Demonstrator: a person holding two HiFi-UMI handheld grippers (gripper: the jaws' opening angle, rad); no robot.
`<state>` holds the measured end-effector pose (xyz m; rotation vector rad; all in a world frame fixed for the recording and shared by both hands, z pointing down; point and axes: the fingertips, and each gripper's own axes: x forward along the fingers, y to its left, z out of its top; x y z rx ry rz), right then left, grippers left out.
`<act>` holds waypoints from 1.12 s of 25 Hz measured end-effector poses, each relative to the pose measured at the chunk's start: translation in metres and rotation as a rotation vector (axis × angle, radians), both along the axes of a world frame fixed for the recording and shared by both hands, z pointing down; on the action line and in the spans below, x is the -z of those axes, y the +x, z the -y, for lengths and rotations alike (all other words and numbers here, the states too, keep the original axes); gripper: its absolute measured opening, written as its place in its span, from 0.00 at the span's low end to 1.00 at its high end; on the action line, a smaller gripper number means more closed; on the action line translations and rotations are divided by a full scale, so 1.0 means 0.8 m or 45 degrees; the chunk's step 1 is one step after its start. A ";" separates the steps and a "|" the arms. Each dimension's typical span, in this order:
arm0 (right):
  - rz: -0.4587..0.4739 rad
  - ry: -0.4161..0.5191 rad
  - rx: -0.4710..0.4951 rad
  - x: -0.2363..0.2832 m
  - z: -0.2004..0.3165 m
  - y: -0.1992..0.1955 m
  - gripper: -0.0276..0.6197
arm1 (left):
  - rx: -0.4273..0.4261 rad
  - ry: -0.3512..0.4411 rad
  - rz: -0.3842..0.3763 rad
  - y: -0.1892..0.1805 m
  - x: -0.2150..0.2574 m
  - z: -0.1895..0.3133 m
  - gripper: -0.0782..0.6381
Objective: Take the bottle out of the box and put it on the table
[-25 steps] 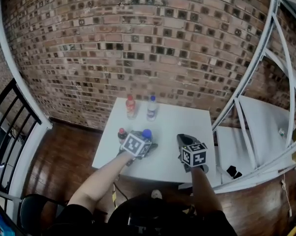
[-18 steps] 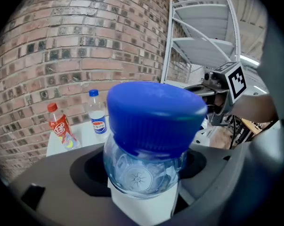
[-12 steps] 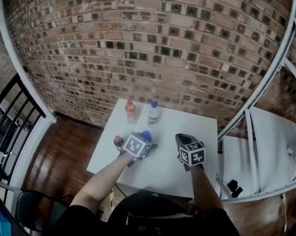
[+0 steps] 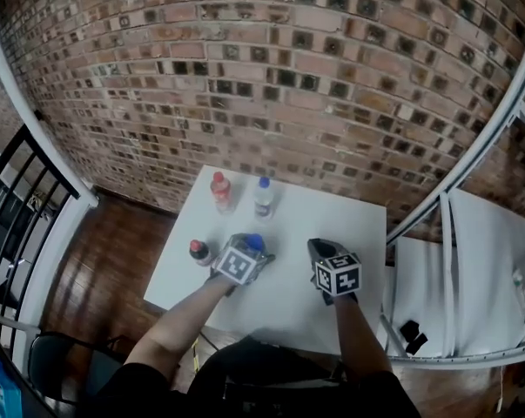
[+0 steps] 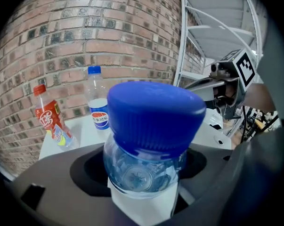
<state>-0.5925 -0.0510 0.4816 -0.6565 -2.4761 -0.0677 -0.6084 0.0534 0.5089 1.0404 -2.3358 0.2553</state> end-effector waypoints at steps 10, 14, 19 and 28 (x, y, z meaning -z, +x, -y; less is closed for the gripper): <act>-0.054 -0.033 -0.007 -0.024 -0.002 0.011 0.05 | 0.024 0.023 -0.003 0.002 -0.017 0.004 0.63; -0.061 -0.015 -0.003 -0.026 -0.006 0.011 0.05 | 0.038 0.012 -0.037 0.004 -0.021 0.002 0.64; -0.059 0.006 -0.025 -0.019 -0.007 0.013 0.05 | 0.028 0.010 -0.077 0.007 -0.021 0.000 0.64; -0.011 0.087 -0.055 -0.010 -0.001 0.020 0.05 | 0.023 0.097 -0.092 0.003 0.012 -0.002 0.84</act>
